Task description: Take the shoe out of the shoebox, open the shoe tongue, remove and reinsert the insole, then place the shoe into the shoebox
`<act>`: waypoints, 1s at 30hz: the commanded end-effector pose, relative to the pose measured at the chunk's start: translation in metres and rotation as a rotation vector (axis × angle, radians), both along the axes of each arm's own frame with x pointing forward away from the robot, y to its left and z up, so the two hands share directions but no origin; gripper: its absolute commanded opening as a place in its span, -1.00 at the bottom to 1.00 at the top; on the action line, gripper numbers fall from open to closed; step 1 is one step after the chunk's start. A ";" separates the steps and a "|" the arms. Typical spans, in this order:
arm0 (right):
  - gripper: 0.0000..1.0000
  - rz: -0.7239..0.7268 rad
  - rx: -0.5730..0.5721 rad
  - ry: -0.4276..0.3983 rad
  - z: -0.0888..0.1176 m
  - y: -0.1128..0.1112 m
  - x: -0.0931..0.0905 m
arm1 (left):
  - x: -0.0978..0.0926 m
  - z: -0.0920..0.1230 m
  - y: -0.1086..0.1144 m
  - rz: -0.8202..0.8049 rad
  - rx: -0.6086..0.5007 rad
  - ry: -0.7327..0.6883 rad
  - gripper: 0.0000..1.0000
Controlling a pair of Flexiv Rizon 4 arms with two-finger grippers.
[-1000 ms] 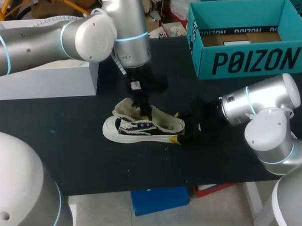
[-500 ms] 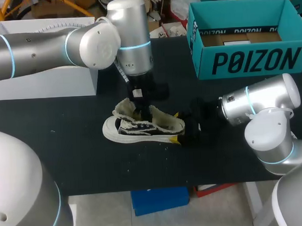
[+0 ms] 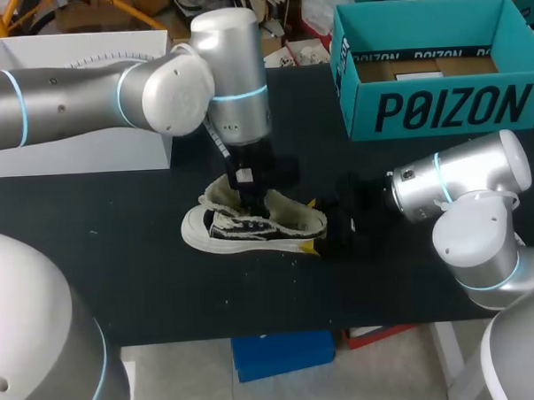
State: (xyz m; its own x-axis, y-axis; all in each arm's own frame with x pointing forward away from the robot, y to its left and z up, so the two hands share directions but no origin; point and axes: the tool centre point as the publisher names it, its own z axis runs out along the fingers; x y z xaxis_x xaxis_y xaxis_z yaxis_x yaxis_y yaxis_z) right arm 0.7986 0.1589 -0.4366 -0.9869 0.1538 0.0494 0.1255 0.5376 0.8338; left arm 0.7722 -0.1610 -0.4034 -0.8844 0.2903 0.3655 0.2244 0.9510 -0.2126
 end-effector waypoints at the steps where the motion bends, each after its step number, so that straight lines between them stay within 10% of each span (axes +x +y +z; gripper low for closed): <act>1: -1.00 -0.001 -0.002 0.001 0.000 0.000 0.000 | -0.004 -0.003 -0.001 0.004 0.002 -0.008 -1.00; 16: -1.00 -0.001 -0.002 0.001 0.000 0.000 0.000 | -0.009 -0.013 -0.001 0.023 0.022 -0.031 -1.00; 19: -1.00 -0.001 -0.002 0.001 0.000 0.000 0.000 | -0.008 -0.014 0.000 0.026 0.023 -0.031 -0.29; 22: -1.00 -0.001 -0.002 0.001 0.000 0.000 0.000 | -0.007 -0.012 0.001 0.026 0.020 -0.037 -0.01; 25: -1.00 -0.001 -0.002 0.001 0.000 0.000 0.000 | -0.006 -0.011 0.001 0.024 0.017 -0.045 -0.34; 30: -1.00 -0.001 -0.002 0.001 0.000 0.000 0.000 | -0.004 -0.012 0.002 0.021 0.053 -0.093 -0.29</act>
